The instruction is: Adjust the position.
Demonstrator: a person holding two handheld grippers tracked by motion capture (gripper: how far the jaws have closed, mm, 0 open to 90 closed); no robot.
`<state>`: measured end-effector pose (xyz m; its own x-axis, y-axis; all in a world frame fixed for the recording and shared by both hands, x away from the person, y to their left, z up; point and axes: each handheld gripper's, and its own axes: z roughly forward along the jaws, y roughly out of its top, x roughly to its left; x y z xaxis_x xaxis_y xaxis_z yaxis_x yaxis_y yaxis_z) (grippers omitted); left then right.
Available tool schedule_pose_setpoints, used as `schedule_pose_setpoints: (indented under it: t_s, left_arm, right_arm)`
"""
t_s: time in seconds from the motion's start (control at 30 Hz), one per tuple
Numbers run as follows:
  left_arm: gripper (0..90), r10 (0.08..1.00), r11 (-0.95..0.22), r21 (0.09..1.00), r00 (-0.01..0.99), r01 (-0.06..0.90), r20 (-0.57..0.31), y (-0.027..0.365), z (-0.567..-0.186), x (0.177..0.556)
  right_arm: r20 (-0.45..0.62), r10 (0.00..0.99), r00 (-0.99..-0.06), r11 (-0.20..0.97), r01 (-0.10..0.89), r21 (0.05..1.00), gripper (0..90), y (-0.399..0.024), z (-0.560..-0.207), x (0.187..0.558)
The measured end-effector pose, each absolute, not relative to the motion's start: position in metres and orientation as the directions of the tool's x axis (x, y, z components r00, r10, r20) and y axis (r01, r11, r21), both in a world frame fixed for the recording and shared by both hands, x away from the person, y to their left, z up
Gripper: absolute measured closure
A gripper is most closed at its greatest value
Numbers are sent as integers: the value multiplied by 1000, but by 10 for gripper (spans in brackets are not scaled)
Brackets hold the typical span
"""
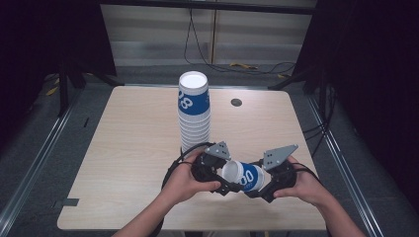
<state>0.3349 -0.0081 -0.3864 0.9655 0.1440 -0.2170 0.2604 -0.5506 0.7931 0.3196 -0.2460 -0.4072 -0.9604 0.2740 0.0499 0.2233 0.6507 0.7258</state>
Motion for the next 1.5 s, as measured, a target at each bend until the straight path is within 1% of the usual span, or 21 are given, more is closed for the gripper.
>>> schedule_pose_setpoints:
  t_s: [0.23, 0.4, 0.57, 0.8, 1.1, 1.27, 1.5]
  left_arm:
    - [280, 141, -557, 788, 965, 262, -222, -9, -389, 335]
    - [280, 143, -561, 784, 964, 265, -224, -7, -391, 336]
    - [278, 142, -561, 786, 965, 262, -220, -7, -394, 336]
    - [260, 139, -616, 756, 975, 220, -171, -8, -396, 333]
    - [215, 137, -666, 721, 982, 190, -132, -12, -397, 329]
    - [194, 135, -675, 714, 982, 189, -133, -13, -397, 328]
    - [188, 140, -688, 699, 981, 192, -132, -15, -398, 327]
  right_arm:
    - [47, 271, -961, 647, 218, 731, 133, -247, -408, 319]
    - [27, 266, -964, 652, 201, 731, 161, -247, -407, 319]
    - [8, 263, -965, 677, 190, 711, 181, -246, -406, 320]
    - [-10, 243, -970, 723, 175, 668, 191, -245, -405, 320]
    - [-45, 227, -973, 770, 151, 620, 199, -246, -401, 321]
    - [-61, 225, -973, 790, 145, 596, 201, -248, -400, 321]
    - [-66, 228, -971, 811, 153, 564, 200, -250, -400, 321]
